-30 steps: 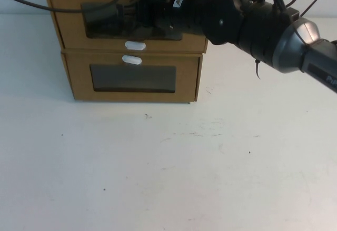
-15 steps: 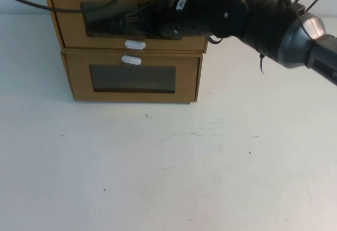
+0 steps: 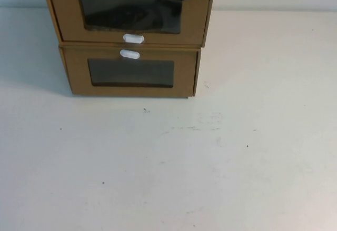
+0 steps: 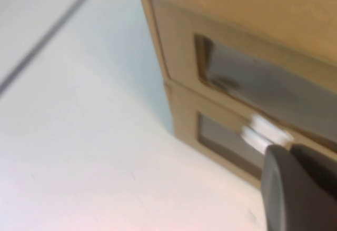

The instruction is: Close the shoe box

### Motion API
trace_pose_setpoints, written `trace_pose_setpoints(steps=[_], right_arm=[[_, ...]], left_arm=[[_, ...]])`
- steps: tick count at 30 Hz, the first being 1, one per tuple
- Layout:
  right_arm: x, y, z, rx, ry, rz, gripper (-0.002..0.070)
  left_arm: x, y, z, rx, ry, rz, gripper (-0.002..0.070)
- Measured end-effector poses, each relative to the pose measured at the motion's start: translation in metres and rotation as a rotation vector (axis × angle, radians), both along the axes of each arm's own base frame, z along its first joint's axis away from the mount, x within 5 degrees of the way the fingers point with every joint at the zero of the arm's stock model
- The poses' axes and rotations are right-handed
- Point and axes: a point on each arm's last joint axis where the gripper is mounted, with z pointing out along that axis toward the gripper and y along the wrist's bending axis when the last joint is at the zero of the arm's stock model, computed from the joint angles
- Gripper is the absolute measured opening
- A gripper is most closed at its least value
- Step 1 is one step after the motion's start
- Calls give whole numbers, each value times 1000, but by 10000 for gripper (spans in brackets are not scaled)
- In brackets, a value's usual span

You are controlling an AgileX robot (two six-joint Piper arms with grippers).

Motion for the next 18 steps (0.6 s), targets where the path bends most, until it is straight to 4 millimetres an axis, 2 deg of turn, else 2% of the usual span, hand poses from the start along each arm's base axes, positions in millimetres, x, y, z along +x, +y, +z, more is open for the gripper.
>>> trace_pose_setpoints(steps=[4, 8, 11, 14, 18], right_arm=[[-28, -32, 26, -87, 6, -81, -11], [-55, -70, 36, -210, 11, -206, -11], [-84, -100, 38, -254, 4, -284, -11], [-116, -126, 27, -253, 9, -323, -11], [-164, -163, 7, -173, -7, -376, -11]], left_arm=[[-32, 5, 17, 4, -21, 18, -5], [-60, 10, 21, 15, -32, 51, -5], [-87, 13, 19, 12, -52, 72, -5], [-115, 16, 2, 20, -71, 94, -5], [-170, 24, -17, 14, -178, 148, -5]])
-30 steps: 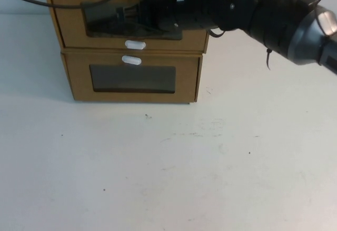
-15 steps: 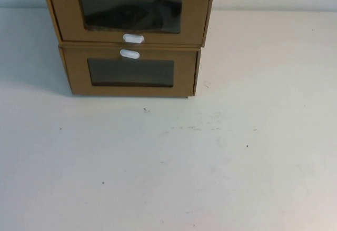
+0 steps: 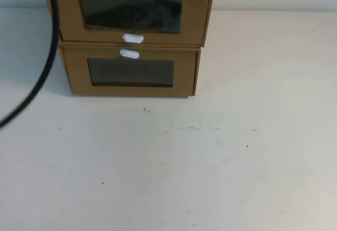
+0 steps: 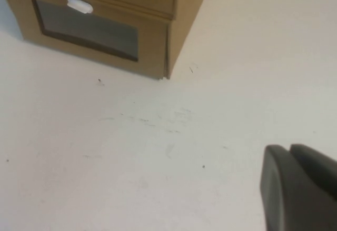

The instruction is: Close the shoe box

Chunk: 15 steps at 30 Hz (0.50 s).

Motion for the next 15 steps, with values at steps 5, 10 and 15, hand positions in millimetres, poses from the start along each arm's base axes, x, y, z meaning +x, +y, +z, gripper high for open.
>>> trace_pose_setpoints(steps=[5, 10, 15], right_arm=[[-53, -40, -35, 90, -37, -47, -11], [-85, -63, -78, 137, -41, -72, -11], [-102, -81, -104, 213, -154, -121, -11]], left_arm=[[-83, 9, -32, -37, -160, 62, -5], [-138, 16, -81, -71, -266, 106, -5], [-171, 22, -133, -118, -383, 152, -5]])
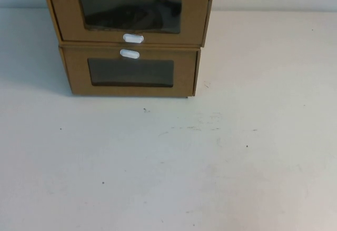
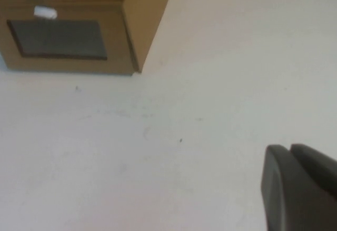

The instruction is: Close the shoe box

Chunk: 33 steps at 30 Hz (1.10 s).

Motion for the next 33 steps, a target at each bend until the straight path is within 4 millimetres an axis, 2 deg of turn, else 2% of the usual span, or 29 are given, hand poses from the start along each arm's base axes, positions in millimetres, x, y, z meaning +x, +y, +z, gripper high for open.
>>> trace_pose_setpoints(steps=[3, 5, 13, 21, 33], right_arm=[[-4, -9, -13, 29, -102, -49, -11], [-5, -12, -20, 51, -169, -69, -11], [8, -5, -50, 52, -299, -72, -11], [12, -4, -53, 108, -343, -96, -11], [12, -3, -54, 111, -344, -94, -11]], left_arm=[[-10, 5, -21, -67, -115, 42, -5], [-10, 8, -34, -105, -154, 69, -5], [22, 13, -98, -131, -34, 147, -5], [39, 19, -158, -228, 69, 229, -5], [39, 17, -163, -219, 104, 211, -5]])
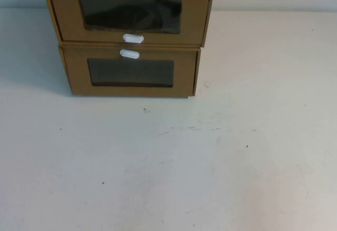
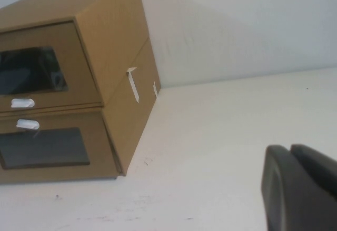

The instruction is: Close the shoe box

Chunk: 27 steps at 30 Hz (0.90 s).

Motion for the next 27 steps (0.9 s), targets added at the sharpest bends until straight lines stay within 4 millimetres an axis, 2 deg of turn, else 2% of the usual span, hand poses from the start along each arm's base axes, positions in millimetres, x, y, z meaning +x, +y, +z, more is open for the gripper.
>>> trace_pose_setpoints(steps=[15, 20, 27], right_arm=[[0, -2, -1, -9, 14, -26, -11], [-1, -4, -15, -27, -2, -85, -11], [3, 4, -46, -76, -74, -181, -11]], left_arm=[[0, 0, 0, 0, 0, 0, -5], [0, 0, 0, 0, 0, 0, -5], [0, 0, 0, -2, 0, 0, -5]])
